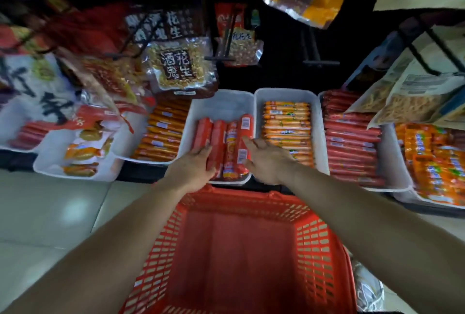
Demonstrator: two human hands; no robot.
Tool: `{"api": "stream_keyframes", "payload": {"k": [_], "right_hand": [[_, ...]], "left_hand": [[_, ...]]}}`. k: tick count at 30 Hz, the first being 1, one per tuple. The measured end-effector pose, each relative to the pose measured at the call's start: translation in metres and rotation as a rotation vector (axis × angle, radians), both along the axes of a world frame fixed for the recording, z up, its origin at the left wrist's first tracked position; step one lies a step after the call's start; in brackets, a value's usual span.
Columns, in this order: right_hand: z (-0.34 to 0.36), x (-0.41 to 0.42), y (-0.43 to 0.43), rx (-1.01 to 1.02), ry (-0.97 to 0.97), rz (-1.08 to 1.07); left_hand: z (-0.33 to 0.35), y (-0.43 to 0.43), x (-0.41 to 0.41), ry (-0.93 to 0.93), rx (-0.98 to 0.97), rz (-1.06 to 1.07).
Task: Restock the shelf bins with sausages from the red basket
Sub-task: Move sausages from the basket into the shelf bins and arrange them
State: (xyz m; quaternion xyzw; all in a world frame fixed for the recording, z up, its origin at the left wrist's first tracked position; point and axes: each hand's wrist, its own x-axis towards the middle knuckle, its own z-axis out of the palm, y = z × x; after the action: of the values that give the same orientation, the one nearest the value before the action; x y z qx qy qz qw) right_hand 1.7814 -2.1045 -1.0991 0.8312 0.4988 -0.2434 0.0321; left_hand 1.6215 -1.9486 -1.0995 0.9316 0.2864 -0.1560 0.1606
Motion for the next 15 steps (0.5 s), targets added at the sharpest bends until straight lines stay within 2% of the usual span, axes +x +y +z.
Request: {"api": "stream_keyframes", "payload": {"k": [3, 6, 10, 15], "right_hand": [[-0.025, -0.013, 0.016, 0.061, 0.030, -0.174], [-0.043, -0.012, 0.026, 0.113, 0.011, -0.235], [-0.058, -0.013, 0.028, 0.187, -0.015, -0.246], [-0.057, -0.012, 0.026, 0.170, -0.108, -0.203]], "left_hand": [[-0.021, 0.008, -0.003, -0.006, 0.081, -0.078], [-0.034, 0.021, 0.004, -0.010, 0.131, -0.131], [-0.049, 0.031, 0.023, -0.080, 0.171, -0.250], [-0.068, 0.034, 0.026, -0.078, 0.181, -0.341]]}}
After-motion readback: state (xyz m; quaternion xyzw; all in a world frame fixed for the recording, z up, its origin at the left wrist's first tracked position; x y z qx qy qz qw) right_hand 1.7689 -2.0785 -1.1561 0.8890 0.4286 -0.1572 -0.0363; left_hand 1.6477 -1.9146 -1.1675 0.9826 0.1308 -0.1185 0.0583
